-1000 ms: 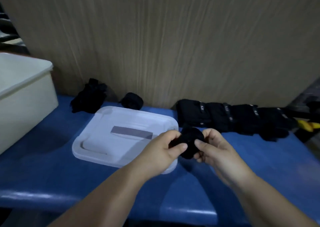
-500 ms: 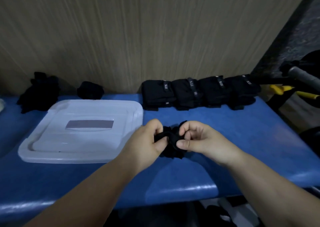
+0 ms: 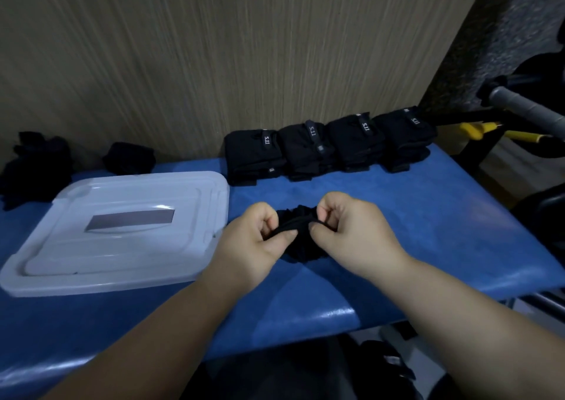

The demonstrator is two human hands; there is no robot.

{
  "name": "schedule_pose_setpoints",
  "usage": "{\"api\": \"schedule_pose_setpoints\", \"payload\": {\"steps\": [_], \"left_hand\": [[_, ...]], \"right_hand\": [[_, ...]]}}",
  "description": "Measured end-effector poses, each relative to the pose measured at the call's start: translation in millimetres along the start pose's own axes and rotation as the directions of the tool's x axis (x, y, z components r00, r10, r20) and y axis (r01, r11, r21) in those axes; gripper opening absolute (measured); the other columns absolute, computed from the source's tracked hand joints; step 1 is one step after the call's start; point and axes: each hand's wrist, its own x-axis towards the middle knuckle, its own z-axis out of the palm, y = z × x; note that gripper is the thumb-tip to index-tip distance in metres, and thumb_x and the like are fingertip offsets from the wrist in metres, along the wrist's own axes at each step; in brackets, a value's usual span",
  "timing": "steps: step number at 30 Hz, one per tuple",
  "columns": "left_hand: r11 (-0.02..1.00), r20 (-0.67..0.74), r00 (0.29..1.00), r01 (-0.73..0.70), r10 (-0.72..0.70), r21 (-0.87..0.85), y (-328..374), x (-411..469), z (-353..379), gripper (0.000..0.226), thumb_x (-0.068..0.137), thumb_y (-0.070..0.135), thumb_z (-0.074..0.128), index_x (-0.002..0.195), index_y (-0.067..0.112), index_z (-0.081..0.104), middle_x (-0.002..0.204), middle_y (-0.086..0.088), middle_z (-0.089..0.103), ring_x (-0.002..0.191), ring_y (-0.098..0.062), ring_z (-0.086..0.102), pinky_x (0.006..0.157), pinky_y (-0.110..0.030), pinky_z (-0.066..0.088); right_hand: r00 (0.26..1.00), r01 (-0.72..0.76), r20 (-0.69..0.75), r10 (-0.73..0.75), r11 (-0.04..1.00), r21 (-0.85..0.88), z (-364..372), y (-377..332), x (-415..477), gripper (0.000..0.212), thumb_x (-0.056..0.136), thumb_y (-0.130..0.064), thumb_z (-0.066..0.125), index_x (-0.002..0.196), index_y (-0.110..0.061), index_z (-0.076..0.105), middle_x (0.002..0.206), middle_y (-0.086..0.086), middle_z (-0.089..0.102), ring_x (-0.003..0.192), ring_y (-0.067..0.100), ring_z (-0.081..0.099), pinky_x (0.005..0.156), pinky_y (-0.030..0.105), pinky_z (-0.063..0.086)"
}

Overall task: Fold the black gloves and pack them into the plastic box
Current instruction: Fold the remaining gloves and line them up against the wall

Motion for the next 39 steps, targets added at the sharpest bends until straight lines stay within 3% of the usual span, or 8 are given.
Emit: {"api": "schedule_pose_setpoints", "payload": {"steps": [2,5,12,17,23,28,35,39], "left_hand": [[0.999,0.083,0.997,-0.005,0.009,-0.051,-0.9,-1.3,-0.4,0.021,0.069,0.046,0.066,0.081,0.036,0.051,0.070,0.011,0.058,0.076,-0.027,0.062,0.079,-0.050,0.054],[0.999,0.196,0.980,-0.033,0.037,-0.024,-3.7,-4.4,-1.0,0.027,0.079,0.025,0.073,0.095,0.038,0.055,0.086,0.011,0.065,0.085,-0.014,0.066,0.085,-0.040,0.054],[0.998,0.100,0.993,-0.061,0.062,-0.010,-5.7,-2.5,-0.7,0.028,0.084,0.014,0.069,0.071,0.029,0.049,0.061,0.008,0.054,0.059,-0.010,0.058,0.064,-0.031,0.055],[0.999,-0.013,1.000,-0.025,0.025,-0.019,-3.8,-1.7,-8.0,0.029,0.085,0.002,0.058,0.070,0.019,0.039,0.055,0.003,0.049,0.054,-0.016,0.058,0.050,-0.016,0.047],[0.998,-0.055,0.998,0.028,-0.031,-0.059,-0.7,-2.7,-9.8,0.029,0.087,0.004,0.059,0.071,0.016,0.039,0.060,-0.004,0.059,0.052,-0.009,0.064,0.050,-0.017,0.048],[0.994,-0.074,0.997,0.029,-0.037,-0.109,4.5,-4.5,-8.1,0.030,0.089,0.005,0.061,0.071,0.014,0.039,0.059,-0.003,0.061,0.055,-0.007,0.067,0.049,-0.015,0.048],[0.990,0.056,0.989,-0.138,0.136,0.022,-0.5,-11.4,-1.6,0.030,0.087,0.012,0.064,0.068,0.022,0.042,0.057,0.002,0.047,0.067,-0.031,0.065,0.064,-0.049,0.054],[0.992,0.086,0.992,-0.104,0.097,0.078,-0.4,-10.5,-5.2,0.033,0.084,0.043,0.066,0.070,0.019,0.047,0.061,-0.011,0.055,0.063,-0.027,0.061,0.063,-0.044,0.051]], "right_hand": [[0.998,-0.011,-0.069,0.007,0.998,-0.057,-0.5,2.6,0.3,0.020,0.079,-0.020,0.063,0.070,-0.022,0.045,0.050,-0.005,0.049,0.049,0.012,0.044,0.053,0.033,0.041],[0.992,-0.057,-0.115,0.051,0.997,-0.056,-0.7,6.4,0.5,0.016,0.082,-0.019,0.058,0.073,-0.022,0.045,0.047,-0.004,0.048,0.046,0.013,0.043,0.050,0.031,0.038],[0.985,-0.060,-0.163,0.061,0.998,0.010,5.2,2.8,-1.4,0.021,0.088,-0.015,0.053,0.077,-0.024,0.037,0.048,-0.005,0.044,0.044,0.014,0.038,0.050,0.030,0.033],[1.000,-0.022,0.011,0.020,0.968,0.249,5.1,-5.3,-2.8,0.017,0.092,-0.011,0.054,0.088,-0.021,0.042,0.046,-0.010,0.043,0.043,0.005,0.035,0.046,0.016,0.030],[0.971,-0.164,0.237,0.043,0.837,0.522,-2.5,-5.2,-1.8,0.026,0.087,-0.011,0.067,0.103,-0.019,0.049,0.069,-0.001,0.056,0.066,0.013,0.051,0.064,0.026,0.043],[0.989,-0.128,0.112,0.095,0.934,0.335,0.2,-2.7,0.5,0.029,0.077,-0.012,0.076,0.090,-0.022,0.053,0.063,-0.001,0.055,0.057,0.011,0.049,0.060,0.026,0.041],[0.997,-0.079,-0.027,0.075,0.981,-0.179,-5.1,1.0,-2.6,0.017,0.082,-0.016,0.054,0.078,-0.025,0.040,0.056,-0.006,0.050,0.056,0.015,0.047,0.051,0.033,0.036],[0.996,-0.082,0.012,0.084,0.993,-0.089,-4.9,2.4,-2.5,0.019,0.086,-0.008,0.043,0.085,-0.026,0.038,0.067,0.004,0.064,0.061,0.025,0.058,0.057,0.041,0.048]]}}
